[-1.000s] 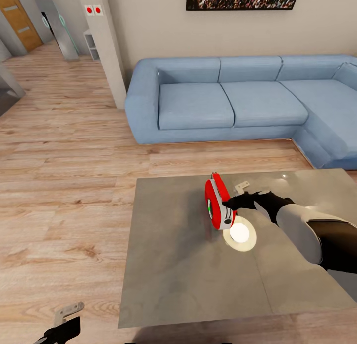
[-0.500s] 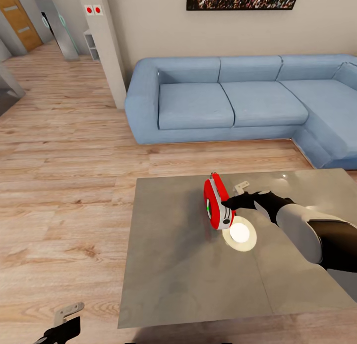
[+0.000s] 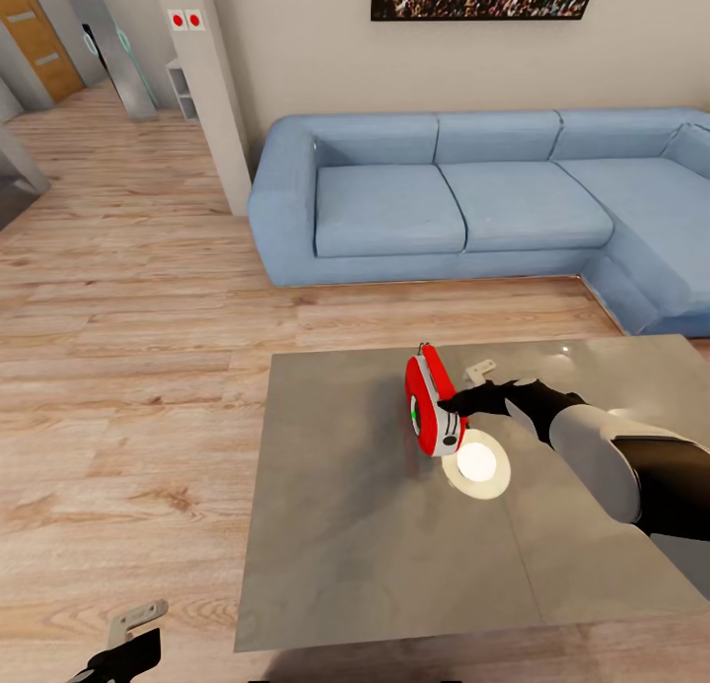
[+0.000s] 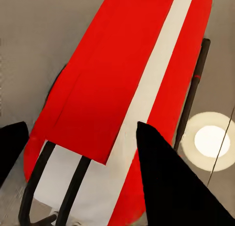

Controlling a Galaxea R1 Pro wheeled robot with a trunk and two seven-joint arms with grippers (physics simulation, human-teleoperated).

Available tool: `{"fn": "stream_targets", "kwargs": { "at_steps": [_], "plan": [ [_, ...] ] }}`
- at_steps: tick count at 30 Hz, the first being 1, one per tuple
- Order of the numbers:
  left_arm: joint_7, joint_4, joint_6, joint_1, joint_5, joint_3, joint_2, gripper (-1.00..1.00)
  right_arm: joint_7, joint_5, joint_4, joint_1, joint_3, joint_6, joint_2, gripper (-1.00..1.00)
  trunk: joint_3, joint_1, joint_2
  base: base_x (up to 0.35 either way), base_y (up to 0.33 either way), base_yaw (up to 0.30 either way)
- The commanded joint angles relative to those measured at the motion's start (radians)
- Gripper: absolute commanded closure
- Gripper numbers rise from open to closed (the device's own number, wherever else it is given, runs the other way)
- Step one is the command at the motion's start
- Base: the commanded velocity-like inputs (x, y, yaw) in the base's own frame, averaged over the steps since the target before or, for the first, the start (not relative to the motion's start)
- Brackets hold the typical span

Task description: Turn on the radio receiver that's on the table in the living room.

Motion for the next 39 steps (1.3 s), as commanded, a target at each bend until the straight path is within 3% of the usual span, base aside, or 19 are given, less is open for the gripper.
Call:
{"fn": "stream_targets", "kwargs": {
  "at_steps": [1,28,39],
  "plan": [
    [0.000,0.000,0.000,0.000,0.000,0.000,0.000,1.00,0.000,0.000,0.000,0.000,0.000,-0.001,0.000,-1.00,0.000,0.000,0.000,0.000,0.000,0.000],
    [0.000,0.000,-0.002,0.000,0.000,-0.001,0.004,1.00,-0.014,0.004,0.000,0.000,0.000,0.000,0.001,-1.00,0.000,0.000,0.000,0.000,0.000,0.000],
    [0.001,0.000,-0.001,0.000,-0.002,-0.003,0.006,1.00,-0.016,0.003,0.000,0.000,0.000,0.000,0.002,-1.00,0.034,-0.042,0.077,0.000,0.000,0.000]
  ]
}}
